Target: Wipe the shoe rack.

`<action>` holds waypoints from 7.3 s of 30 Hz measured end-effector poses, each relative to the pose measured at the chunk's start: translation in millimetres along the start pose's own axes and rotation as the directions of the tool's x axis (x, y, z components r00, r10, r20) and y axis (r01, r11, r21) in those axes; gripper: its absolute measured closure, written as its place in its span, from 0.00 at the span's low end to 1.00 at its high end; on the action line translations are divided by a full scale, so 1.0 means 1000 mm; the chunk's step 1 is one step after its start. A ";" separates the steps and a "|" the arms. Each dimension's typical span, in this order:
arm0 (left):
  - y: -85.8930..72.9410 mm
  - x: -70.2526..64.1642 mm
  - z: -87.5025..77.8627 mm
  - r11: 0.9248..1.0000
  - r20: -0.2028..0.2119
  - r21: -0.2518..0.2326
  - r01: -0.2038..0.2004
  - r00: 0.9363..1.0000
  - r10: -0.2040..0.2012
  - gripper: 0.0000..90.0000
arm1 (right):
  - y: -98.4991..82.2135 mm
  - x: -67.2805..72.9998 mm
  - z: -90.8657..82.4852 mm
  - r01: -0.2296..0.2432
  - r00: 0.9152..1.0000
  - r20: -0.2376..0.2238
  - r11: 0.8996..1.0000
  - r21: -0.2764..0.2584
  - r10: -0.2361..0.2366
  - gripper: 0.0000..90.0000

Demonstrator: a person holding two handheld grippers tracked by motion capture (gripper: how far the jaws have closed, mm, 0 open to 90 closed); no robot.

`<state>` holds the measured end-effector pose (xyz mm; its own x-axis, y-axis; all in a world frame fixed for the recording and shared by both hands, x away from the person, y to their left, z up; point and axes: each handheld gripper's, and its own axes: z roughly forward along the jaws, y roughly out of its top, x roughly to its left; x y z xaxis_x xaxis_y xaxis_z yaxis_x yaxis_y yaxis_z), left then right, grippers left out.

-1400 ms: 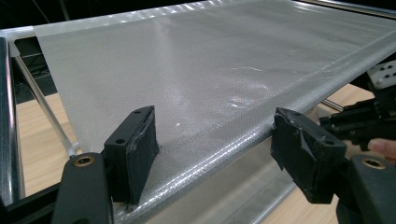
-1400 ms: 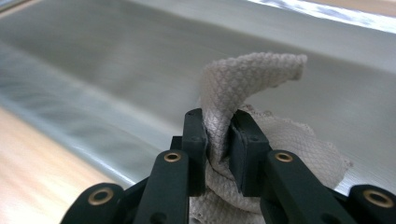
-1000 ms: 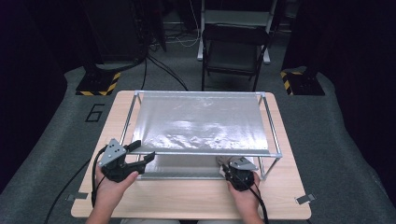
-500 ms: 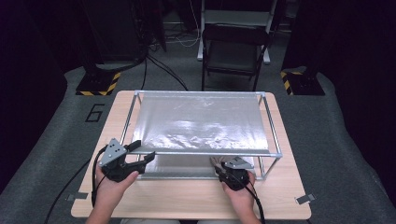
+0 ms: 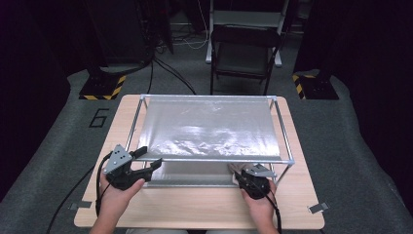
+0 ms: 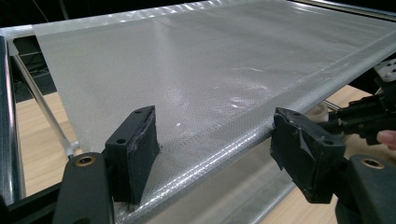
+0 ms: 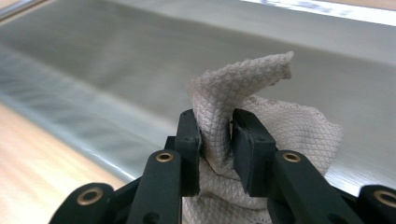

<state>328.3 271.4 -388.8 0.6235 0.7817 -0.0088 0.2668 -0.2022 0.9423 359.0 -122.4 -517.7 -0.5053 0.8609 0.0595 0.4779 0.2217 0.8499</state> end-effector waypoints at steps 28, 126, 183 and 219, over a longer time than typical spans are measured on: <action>0.000 0.000 0.001 1.000 0.001 -0.002 0.000 1.000 0.000 0.36 | 0.007 0.009 0.012 0.018 1.000 0.004 0.999 0.035 -0.019 0.77; -0.037 -0.043 0.016 0.996 0.080 0.084 -0.013 0.997 0.007 0.42 | 0.015 0.043 -0.005 0.061 0.994 -0.094 0.998 -0.031 -0.063 0.49; -0.075 -0.090 0.168 0.973 0.112 0.231 0.002 0.993 -0.029 0.59 | -0.016 0.003 -0.008 0.001 1.000 -0.017 0.996 0.092 0.000 0.49; -0.090 -0.065 0.153 0.949 0.008 0.313 -0.034 0.999 0.033 0.74 | -0.017 0.002 -0.008 -0.003 1.000 -0.018 0.996 0.092 0.005 0.52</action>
<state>376.6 148.4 -524.0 0.6383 0.7696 0.0197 0.4616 -0.4031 0.7902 344.2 -127.6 -527.4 -0.5157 0.8537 0.0726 0.5437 0.2605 0.7978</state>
